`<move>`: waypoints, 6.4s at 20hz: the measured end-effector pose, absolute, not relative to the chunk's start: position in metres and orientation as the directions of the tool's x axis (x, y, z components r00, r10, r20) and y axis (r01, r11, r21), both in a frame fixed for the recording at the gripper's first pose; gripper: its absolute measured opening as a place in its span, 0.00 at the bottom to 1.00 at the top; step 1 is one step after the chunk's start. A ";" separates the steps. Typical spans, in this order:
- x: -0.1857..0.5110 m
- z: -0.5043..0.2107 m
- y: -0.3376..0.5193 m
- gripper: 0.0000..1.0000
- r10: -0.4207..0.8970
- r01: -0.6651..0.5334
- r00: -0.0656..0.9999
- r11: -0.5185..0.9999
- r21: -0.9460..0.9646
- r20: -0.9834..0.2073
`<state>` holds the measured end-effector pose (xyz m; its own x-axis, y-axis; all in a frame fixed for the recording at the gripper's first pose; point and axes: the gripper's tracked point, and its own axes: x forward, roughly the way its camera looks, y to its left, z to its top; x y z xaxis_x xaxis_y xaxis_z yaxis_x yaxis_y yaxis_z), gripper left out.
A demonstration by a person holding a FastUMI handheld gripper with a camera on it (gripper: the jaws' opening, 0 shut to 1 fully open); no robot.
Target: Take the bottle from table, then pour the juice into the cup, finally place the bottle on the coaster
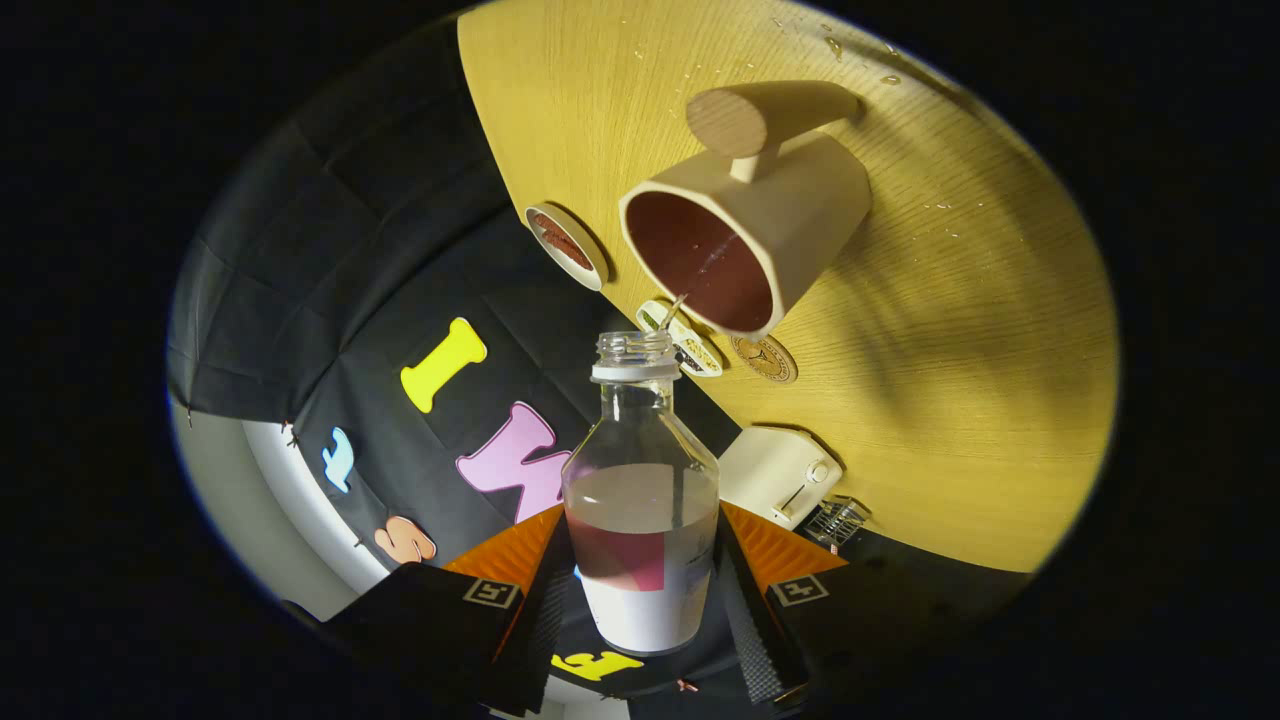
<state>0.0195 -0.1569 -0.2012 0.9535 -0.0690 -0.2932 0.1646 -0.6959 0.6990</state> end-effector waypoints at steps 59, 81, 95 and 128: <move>0.013 -0.184 -0.141 0.75 -0.449 0.533 0.845 0.759 0.373 -0.292; 0.196 -0.230 -0.122 0.76 -0.507 0.496 0.861 0.854 -0.156 -0.039; 0.217 -0.285 -0.139 0.77 -0.505 0.494 0.857 0.862 -0.113 -0.103; 0.120 -0.218 -0.075 0.98 -0.340 0.330 0.934 0.938 -0.104 -0.109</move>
